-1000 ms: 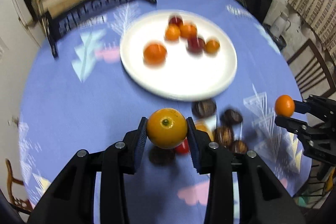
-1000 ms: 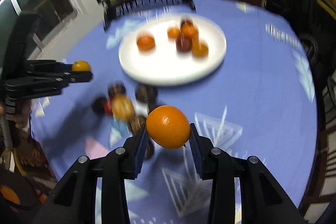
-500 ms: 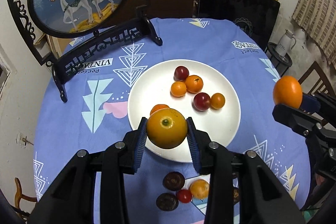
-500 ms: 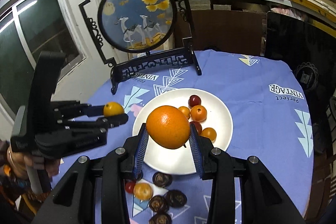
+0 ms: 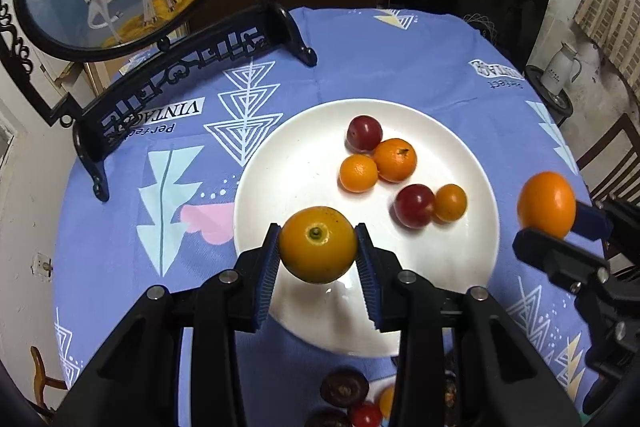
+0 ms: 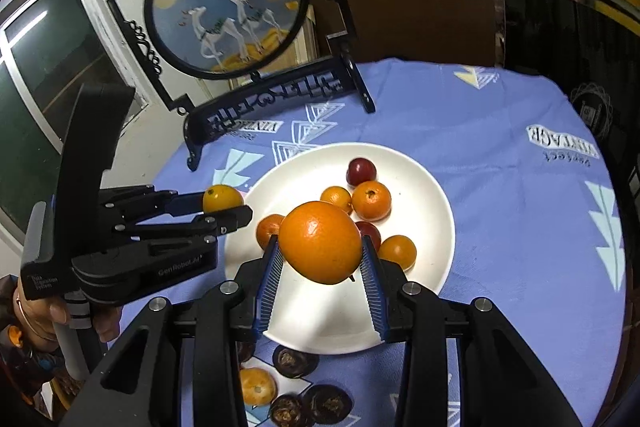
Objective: Organize fruits
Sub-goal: 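Lower both fruits onto the white plate and open both tools, then grasp a dark mangosteen with the right tool while the left tool grasps another mangosteen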
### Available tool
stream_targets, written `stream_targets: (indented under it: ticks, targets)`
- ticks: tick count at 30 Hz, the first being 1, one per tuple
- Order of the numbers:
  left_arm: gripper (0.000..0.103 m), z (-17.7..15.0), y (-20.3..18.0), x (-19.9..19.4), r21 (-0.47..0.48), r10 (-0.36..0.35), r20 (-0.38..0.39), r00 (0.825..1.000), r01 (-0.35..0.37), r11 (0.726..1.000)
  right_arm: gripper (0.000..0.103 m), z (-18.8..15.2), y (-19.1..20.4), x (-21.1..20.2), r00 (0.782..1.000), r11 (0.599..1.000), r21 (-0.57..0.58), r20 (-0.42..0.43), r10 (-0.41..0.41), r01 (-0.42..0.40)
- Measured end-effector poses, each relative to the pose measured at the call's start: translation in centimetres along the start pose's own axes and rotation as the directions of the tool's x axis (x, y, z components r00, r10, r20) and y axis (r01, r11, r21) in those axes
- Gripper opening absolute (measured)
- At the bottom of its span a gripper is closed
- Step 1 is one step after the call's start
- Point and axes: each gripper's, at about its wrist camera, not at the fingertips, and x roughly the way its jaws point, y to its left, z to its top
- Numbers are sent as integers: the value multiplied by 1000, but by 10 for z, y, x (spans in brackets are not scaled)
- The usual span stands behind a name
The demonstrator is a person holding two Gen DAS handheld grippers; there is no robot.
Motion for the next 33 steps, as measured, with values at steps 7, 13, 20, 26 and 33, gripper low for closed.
stream_targets:
  ticks: [7, 13, 20, 26, 33]
  targets:
    - [36, 11, 7, 29, -10, 6, -39, 999, -7, 1000, 39, -4, -11, 34, 998, 999, 33, -60, -3, 5]
    - [36, 14, 7, 46, -2, 18, -68, 997, -18, 1000, 40, -7, -15, 57, 994, 999, 38, -107, -8, 12]
    - [63, 15, 7, 45, 7, 41, -37, 998, -41, 999, 61, -10, -18, 62, 994, 998, 39, -101, -39, 43]
    - [64, 11, 15, 30, -2, 53, -17, 998, -53, 999, 61, -10, -17, 44, 995, 998, 26, -82, -53, 55]
    - [73, -22, 23, -1, 26, 60, 14, 998, -60, 998, 64, -42, -6, 0, 996, 999, -12, -74, -48, 47]
